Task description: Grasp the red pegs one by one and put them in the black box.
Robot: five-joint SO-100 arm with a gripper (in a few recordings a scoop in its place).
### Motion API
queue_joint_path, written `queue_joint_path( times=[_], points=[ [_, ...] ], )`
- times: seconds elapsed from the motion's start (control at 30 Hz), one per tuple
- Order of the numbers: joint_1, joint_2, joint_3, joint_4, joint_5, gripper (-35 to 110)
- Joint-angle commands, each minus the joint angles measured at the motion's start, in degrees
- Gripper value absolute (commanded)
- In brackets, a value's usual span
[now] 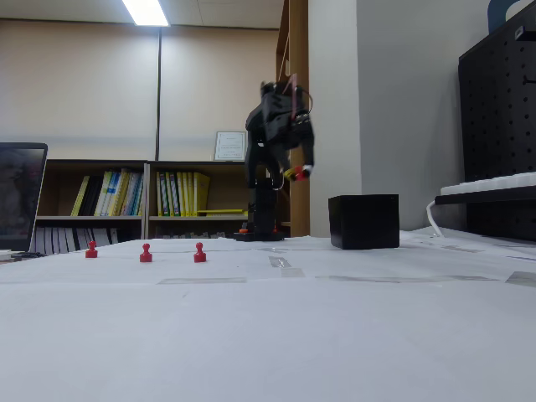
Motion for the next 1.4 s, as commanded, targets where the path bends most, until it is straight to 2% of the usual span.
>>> queue_joint_path(
  times=[0.0,0.23,0.47,0.63,0.77,0.9,1.03,1.13,1.23,1.37],
  points=[
    [-10.8,-3.5,5.2,2.6,-4.7,0],
    [-17.1,6.2,3.6,-7.2,-8.1,0],
    [-17.0,16.6,1.0,-16.4,-8.3,0],
    [-17.0,17.5,-2.5,-19.2,-8.1,12],
    [-15.5,16.3,-1.0,-16.2,-7.8,19],
    [-10.1,6.1,-0.5,-16.4,-7.9,23],
    [-1.1,-5.2,-3.6,-17.0,-1.8,23],
    [9.0,-9.7,-12.2,-24.3,5.2,23],
    [18.5,-10.4,-25.1,-36.4,14.8,23],
    [28.7,-8.5,-44.6,-63.6,25.6,23]
  ],
)
